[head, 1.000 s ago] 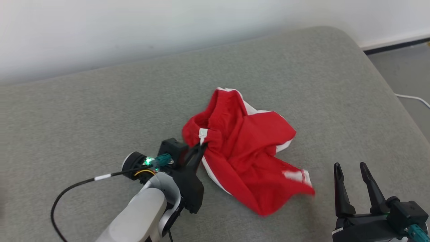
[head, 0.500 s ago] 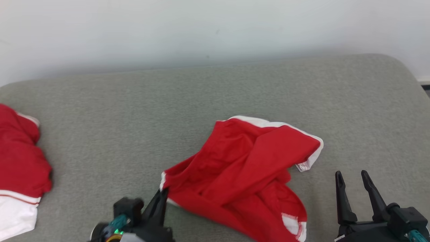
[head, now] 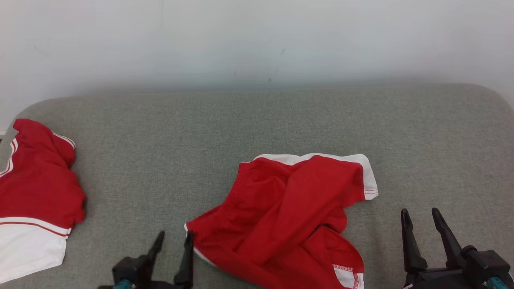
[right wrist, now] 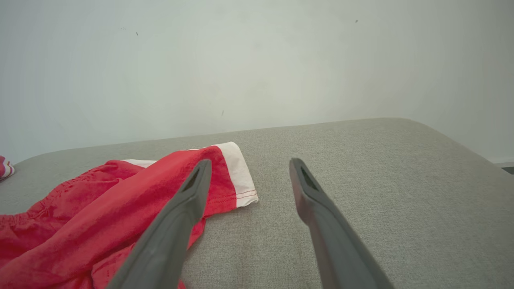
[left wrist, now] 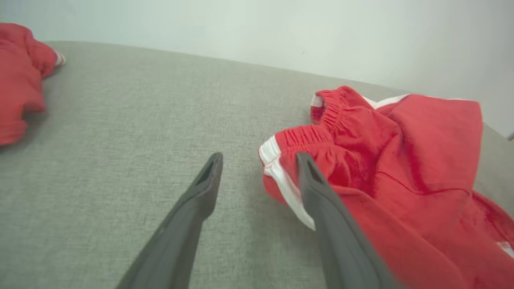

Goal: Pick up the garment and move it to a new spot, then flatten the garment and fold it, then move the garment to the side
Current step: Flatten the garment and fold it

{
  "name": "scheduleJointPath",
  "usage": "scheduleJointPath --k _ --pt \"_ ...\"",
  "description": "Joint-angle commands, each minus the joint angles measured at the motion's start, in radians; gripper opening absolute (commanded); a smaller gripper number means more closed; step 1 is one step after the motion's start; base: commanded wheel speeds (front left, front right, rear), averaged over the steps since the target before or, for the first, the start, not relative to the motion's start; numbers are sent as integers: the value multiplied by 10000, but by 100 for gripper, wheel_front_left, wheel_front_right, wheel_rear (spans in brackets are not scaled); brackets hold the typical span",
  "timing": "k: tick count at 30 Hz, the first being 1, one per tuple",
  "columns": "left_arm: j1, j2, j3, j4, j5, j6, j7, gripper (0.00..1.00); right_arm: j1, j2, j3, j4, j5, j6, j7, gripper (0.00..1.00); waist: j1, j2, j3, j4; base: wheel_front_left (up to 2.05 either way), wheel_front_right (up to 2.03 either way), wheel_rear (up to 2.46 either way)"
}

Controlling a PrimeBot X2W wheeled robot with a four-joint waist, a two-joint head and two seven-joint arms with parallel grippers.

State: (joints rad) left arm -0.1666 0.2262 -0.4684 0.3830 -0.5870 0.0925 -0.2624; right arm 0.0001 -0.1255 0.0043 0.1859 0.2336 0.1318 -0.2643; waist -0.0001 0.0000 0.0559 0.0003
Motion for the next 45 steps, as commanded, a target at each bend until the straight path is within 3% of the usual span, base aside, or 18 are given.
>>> scheduleJointPath --k 1,12,20,32,39,45 --pt "172 5 159 -154 195 38 -29 100 71 -28 -6 19 -66 -22 -3 100 1 0 -51 14 0 0 0" --pt "1087 -170 2588 -2192 2141 -316 -33 100 186 -42 33 71 23 -22 -1 100 1 0 -309 -10 0 0 0" --pt "1987 -437 3797 -3190 3342 -608 -34 100 333 -34 -22 91 71 -22 -1 100 1 0 -403 -25 0 0 0" --pt "2686 -1192 4949 -3542 4000 -1550 -35 100 400 -128 79 378 208 -22 -1 100 1 0 -461 84 0 0 0" --pt "2648 -1456 5118 -3535 4304 -1787 -35 100 203 -211 202 505 242 -22 -1 100 1 0 -465 159 0 0 0" --pt "2395 -1619 5141 -3596 4537 -1937 -35 100 -771 -664 605 1065 199 -22 -1 100 1 0 -284 307 0 0 0"
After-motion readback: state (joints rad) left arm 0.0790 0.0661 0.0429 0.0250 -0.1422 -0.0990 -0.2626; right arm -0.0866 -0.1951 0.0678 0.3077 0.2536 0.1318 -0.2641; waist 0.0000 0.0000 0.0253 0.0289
